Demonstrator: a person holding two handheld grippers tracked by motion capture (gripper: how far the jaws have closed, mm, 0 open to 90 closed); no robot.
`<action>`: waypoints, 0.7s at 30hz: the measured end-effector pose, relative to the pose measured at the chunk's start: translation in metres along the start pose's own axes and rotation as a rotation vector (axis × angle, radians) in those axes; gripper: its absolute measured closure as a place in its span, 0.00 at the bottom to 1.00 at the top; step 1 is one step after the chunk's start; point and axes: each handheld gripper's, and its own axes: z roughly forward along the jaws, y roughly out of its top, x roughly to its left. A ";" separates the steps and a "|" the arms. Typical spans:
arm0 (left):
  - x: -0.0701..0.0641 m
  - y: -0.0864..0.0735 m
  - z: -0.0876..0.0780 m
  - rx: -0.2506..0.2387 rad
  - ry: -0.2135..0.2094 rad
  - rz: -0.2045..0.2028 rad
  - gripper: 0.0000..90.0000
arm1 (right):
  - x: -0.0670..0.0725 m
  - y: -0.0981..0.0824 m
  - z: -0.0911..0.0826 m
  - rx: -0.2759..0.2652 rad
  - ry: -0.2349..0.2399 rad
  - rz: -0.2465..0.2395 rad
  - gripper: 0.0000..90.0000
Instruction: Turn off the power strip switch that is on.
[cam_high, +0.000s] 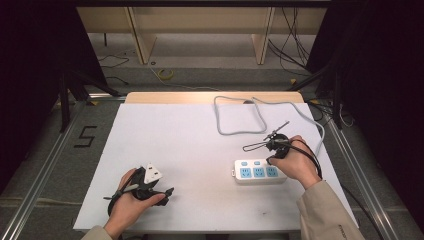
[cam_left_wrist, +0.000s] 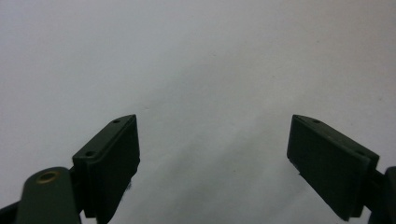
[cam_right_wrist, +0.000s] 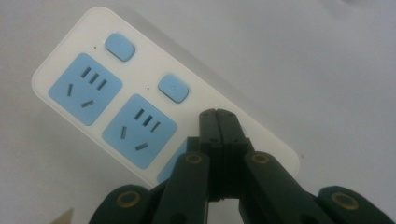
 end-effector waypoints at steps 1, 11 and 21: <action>0.000 0.000 0.000 0.000 0.000 0.000 0.19 | 0.001 0.000 -0.001 0.003 0.000 0.002 1.00; 0.000 0.000 0.000 0.000 0.001 -0.002 0.19 | 0.006 -0.004 -0.005 0.006 0.013 -0.012 1.00; 0.000 0.000 0.000 -0.002 0.002 -0.003 0.19 | 0.013 -0.007 -0.010 0.008 0.043 -0.042 1.00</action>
